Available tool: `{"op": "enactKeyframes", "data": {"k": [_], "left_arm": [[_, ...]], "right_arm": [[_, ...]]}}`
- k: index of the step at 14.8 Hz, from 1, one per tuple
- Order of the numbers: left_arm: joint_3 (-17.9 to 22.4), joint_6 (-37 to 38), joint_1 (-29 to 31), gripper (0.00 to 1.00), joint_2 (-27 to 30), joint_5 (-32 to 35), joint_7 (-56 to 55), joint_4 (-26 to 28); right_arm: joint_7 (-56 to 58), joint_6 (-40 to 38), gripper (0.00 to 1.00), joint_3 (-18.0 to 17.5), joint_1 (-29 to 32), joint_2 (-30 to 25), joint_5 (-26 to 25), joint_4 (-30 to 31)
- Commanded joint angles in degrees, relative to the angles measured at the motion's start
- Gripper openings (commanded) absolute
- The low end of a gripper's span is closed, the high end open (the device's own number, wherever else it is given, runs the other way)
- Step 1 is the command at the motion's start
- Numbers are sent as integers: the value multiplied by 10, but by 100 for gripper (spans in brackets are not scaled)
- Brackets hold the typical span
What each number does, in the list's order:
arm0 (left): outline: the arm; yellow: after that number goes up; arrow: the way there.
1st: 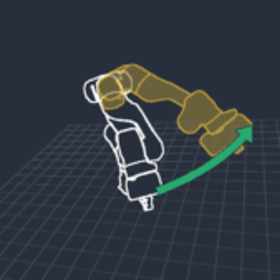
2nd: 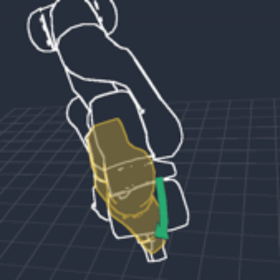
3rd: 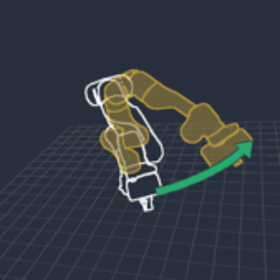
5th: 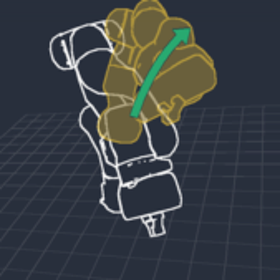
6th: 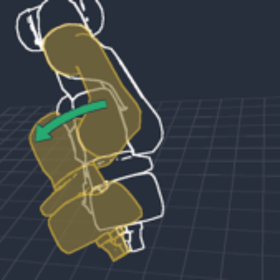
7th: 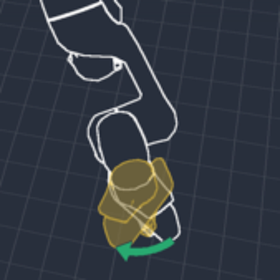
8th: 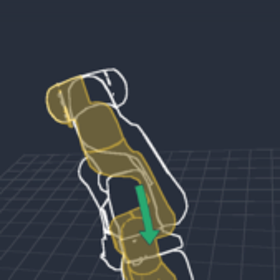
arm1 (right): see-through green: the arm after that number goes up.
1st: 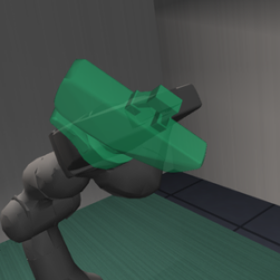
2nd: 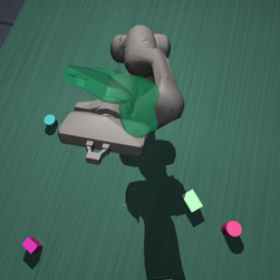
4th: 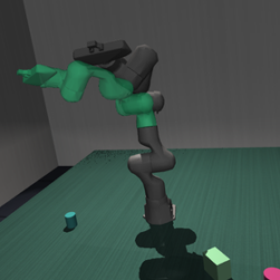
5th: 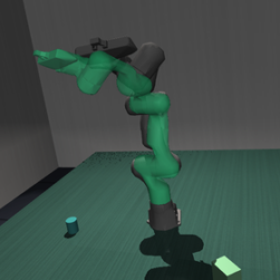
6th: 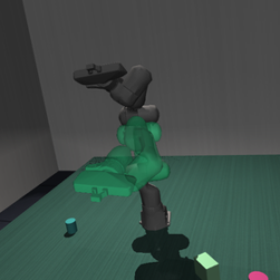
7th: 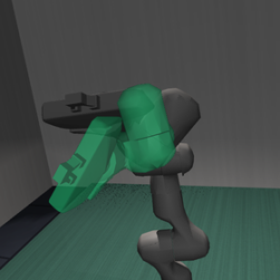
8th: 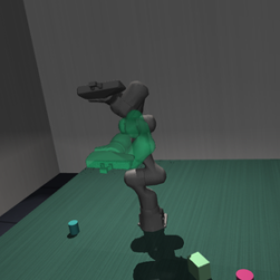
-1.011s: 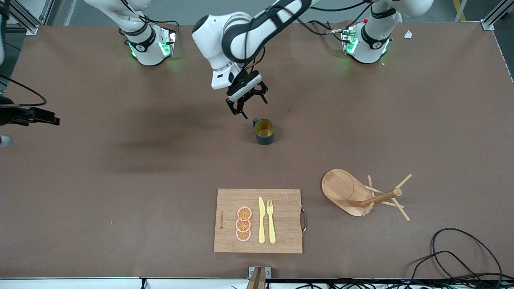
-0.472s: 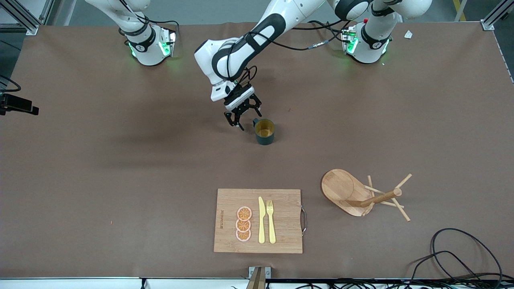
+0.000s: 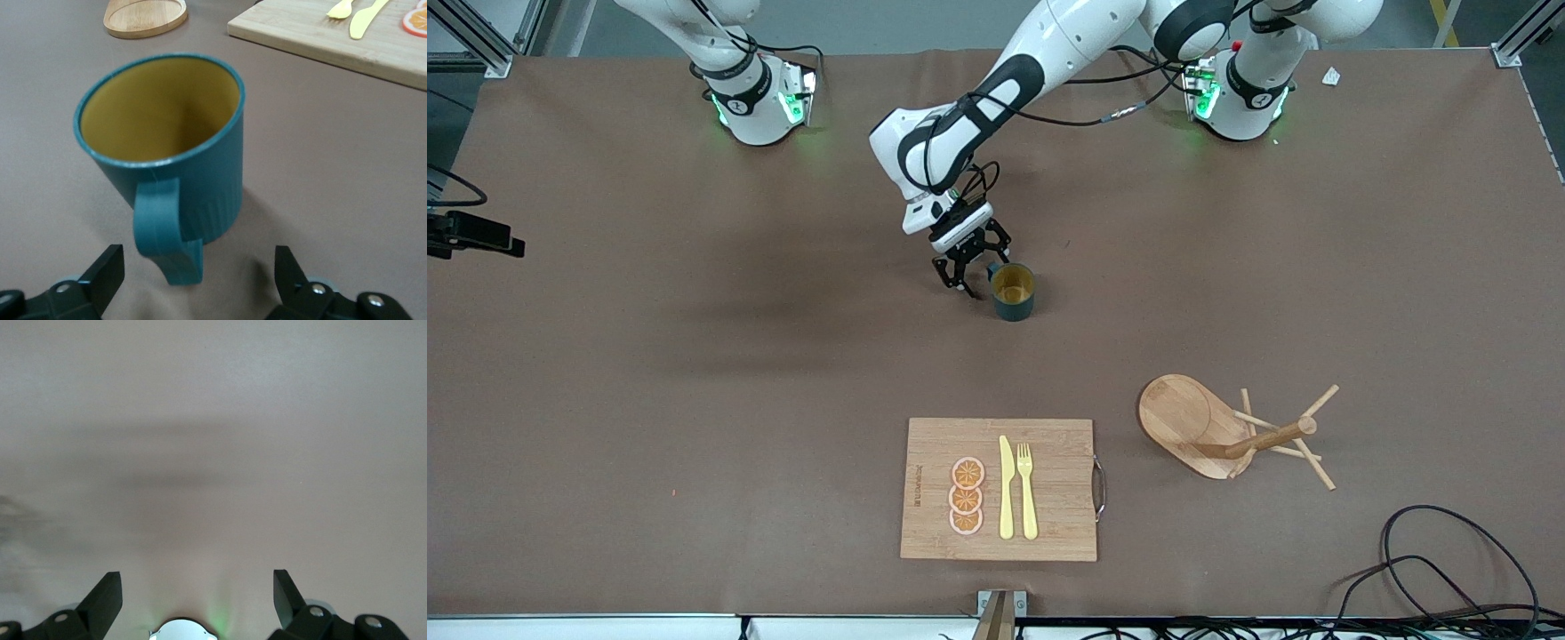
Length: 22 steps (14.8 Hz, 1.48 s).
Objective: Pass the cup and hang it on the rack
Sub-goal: 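Grasp the mug handle with the left gripper while the right gripper withdraws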
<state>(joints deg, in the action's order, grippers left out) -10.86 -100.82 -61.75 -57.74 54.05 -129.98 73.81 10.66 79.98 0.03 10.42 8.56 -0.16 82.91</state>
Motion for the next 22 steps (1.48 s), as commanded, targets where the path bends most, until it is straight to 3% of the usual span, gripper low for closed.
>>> {"op": "enactKeyframes", "data": {"k": [1,5,7,9,14,17,22], "left_arm": [[7,3,-9,90,-9,16,-2,-13],[7,8,-14,33,-9,19,-2,-10],[7,8,-14,13,-9,29,-2,-10],[7,8,-14,1,-10,35,0,-10],[7,8,-12,1,-9,35,13,-10],[2,7,13,1,17,25,63,-14],[-14,-47,78,1,87,-87,130,-16]], "right_arm": [[-2,-9,100,-2,-1,3,-7,-13],[-85,-46,100,-2,-6,-7,-4,-8],[-100,-53,100,1,-28,-7,-5,-9],[-100,-40,100,15,-58,-19,-7,-9],[-72,-4,100,47,-92,-84,-4,53],[-73,-3,100,49,-100,-116,-9,78],[-78,-6,100,49,-99,-154,-10,101]]}}
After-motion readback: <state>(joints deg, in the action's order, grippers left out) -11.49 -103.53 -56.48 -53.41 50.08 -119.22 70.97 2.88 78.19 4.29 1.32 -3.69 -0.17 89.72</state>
